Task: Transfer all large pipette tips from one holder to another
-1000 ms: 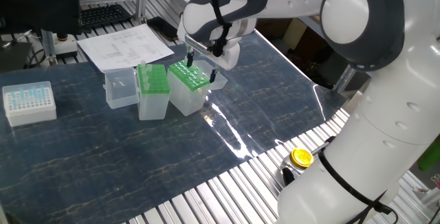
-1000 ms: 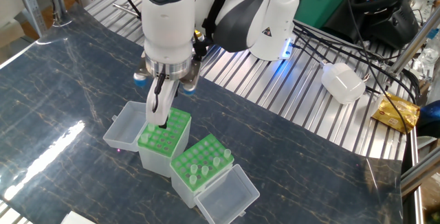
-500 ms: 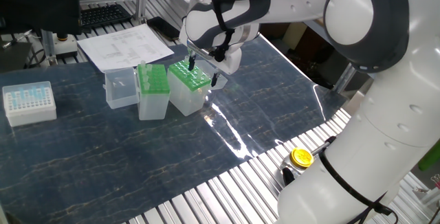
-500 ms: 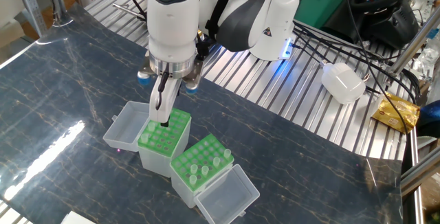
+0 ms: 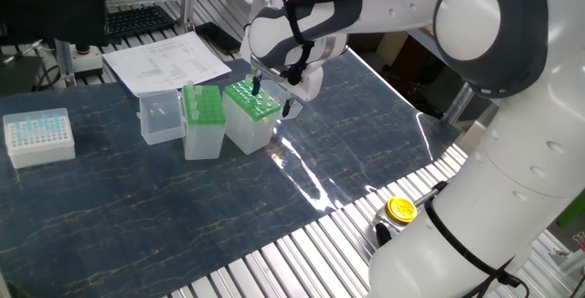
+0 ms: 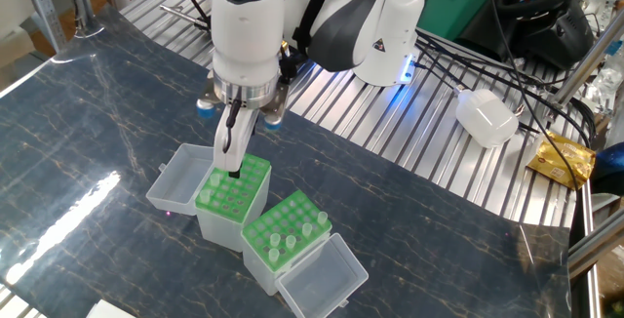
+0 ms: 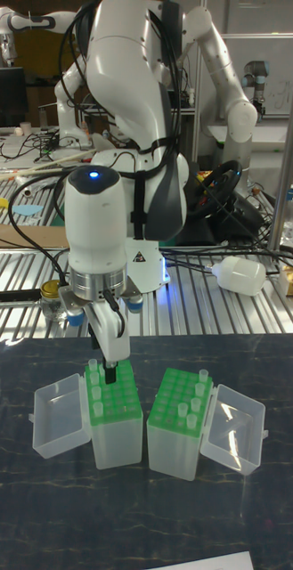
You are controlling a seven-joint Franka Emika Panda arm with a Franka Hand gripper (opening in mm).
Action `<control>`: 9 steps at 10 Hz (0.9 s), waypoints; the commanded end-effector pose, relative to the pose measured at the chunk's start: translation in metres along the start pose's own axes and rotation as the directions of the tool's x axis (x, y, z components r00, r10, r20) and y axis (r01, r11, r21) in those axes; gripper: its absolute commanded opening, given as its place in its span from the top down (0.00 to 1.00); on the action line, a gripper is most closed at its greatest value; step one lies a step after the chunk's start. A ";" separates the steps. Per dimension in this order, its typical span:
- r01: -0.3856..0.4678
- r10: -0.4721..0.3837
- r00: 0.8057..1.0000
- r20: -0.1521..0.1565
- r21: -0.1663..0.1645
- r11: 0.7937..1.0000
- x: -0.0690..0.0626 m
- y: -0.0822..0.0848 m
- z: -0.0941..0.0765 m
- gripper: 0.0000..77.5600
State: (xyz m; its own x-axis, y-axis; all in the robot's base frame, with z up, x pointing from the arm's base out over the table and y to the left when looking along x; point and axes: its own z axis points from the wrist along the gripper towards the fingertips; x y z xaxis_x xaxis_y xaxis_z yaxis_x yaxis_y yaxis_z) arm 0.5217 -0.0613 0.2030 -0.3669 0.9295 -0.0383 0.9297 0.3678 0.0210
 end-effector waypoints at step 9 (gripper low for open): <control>-0.003 0.003 1.000 0.003 -0.007 1.000 -0.001 0.000 -0.001 0.99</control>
State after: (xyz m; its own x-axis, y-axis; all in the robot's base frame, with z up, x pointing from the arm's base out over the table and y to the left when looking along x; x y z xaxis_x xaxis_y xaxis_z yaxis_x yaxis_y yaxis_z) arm 0.5217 -0.0612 0.2030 -0.3674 0.9293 -0.0380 0.9295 0.3683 0.0212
